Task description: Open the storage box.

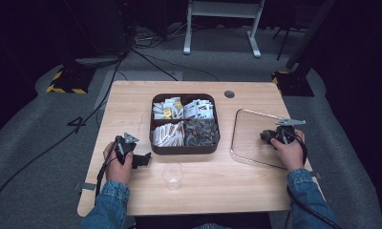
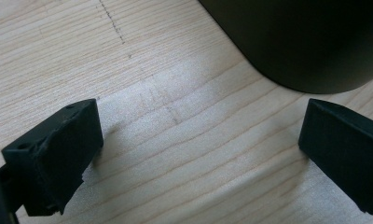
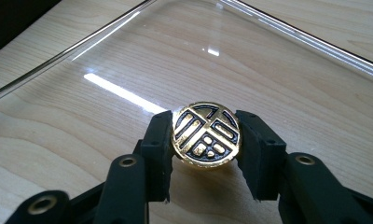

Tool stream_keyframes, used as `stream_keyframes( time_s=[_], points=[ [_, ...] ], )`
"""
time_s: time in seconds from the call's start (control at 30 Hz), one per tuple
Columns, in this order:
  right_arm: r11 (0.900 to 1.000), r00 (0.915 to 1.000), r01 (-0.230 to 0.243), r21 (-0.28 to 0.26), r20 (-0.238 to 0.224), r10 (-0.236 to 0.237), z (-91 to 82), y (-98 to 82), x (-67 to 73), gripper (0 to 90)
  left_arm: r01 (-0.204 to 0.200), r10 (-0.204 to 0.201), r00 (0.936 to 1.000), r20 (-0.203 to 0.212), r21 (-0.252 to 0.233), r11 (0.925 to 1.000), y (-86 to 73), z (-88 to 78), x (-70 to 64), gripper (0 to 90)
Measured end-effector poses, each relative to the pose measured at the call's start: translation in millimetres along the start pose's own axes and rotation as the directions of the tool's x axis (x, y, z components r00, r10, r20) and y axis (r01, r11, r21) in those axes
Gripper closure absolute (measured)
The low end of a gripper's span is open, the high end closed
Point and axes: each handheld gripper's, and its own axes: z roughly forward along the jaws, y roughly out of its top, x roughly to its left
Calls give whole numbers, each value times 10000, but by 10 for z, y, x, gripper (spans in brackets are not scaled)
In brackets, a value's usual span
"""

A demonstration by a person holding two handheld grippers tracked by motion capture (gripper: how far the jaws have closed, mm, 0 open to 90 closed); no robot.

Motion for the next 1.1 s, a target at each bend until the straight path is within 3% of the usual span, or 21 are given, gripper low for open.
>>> stream_keyframes(
  time_s=[0.5,0.8,1.1],
  points=[
    [9994,9994,-334,-119,-78,333,31,-46,-7,576,-37,37,10000,36,16,10000,5,3,4,0],
    [9963,9969,-785,-353,-68,783,7,-31,-14,476,-41,41,10000,39,15,10000,4,3,4,1],
    [9937,9964,-845,-729,-144,837,-82,20,15,443,-44,44,10000,39,21,10000,5,3,5,1]
  ],
)
